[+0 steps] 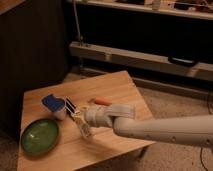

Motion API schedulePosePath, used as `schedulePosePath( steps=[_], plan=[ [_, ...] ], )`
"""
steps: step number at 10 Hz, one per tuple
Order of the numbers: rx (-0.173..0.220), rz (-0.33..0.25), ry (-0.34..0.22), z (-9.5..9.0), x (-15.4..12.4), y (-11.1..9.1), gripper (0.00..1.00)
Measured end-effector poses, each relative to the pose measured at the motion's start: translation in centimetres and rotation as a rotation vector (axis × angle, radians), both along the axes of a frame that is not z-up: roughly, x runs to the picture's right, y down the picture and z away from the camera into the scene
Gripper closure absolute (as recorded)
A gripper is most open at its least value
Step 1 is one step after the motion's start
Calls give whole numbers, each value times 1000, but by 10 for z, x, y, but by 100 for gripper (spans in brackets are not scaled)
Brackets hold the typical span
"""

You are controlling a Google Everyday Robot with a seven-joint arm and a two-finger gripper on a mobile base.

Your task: Stand the bottle upright

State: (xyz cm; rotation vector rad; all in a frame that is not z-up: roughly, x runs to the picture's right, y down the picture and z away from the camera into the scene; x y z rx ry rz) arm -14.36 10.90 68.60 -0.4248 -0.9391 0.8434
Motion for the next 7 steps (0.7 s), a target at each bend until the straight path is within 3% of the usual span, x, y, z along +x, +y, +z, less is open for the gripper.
schedulePosePath(
  steps=[7],
  plan=[
    [3,5,3,-3,6,0,83]
  ],
)
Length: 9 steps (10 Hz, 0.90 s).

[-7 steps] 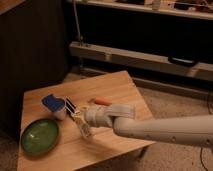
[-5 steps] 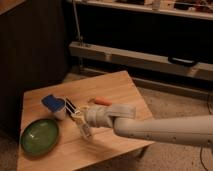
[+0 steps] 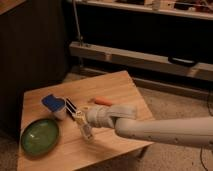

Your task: Stand the bottle upright

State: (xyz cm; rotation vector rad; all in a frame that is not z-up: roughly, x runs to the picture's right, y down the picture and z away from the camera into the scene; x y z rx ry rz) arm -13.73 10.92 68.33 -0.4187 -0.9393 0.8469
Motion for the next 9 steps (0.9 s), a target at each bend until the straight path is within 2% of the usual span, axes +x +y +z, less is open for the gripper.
schedulePosePath(
  steps=[4,7,9],
  plan=[
    [6,-4,0,-4,2,0,82],
    [6,-2,4,-4,4,-1,61],
    [4,-6,3,-3,2,-1,59]
  ],
)
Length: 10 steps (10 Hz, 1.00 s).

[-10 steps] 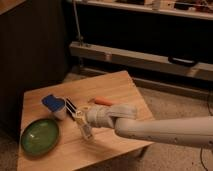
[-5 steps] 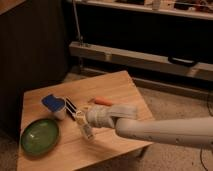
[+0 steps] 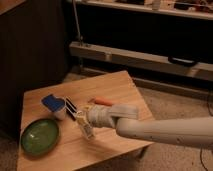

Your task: Stand the bottle upright

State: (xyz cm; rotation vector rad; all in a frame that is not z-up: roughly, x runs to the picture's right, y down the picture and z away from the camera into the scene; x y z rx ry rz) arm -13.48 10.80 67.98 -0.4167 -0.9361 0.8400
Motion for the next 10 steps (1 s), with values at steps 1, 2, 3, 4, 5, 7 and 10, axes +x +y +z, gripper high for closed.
schedulePosePath(
  steps=[1,2,3,4,5,7,10],
  plan=[
    [-1,-1,-1,0,-1,0,59],
    [-6,2,-1,2,0,2,59],
    [-7,2,-2,3,0,3,59],
    [-6,1,-1,3,0,3,59],
    [-2,-1,0,3,1,2,59],
    [2,-5,0,1,2,2,59],
    [3,-16,6,-1,3,1,59]
  ],
)
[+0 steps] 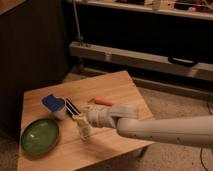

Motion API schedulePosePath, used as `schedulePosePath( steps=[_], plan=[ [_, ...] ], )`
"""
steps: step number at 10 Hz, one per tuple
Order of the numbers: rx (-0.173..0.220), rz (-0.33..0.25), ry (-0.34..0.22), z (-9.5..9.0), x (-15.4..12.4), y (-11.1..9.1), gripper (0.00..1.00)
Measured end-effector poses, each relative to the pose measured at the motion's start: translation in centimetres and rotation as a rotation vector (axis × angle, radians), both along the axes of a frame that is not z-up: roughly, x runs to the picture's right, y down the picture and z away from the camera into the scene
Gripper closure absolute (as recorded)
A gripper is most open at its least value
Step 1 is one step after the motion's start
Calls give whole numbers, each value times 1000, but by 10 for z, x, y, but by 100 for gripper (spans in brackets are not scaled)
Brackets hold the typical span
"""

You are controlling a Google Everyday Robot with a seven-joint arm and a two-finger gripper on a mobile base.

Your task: Stand the bottle upright

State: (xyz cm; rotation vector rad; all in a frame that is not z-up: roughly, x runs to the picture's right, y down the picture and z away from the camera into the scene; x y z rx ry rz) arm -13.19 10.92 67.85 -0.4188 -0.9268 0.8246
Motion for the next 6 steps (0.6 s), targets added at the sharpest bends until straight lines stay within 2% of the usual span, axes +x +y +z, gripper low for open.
schedulePosePath(
  steps=[1,4,6],
  plan=[
    [2,-3,-2,-2,-1,-1,54],
    [22,-1,-9,-20,1,-18,28],
    [22,11,-1,-25,5,-24,25]
  ],
)
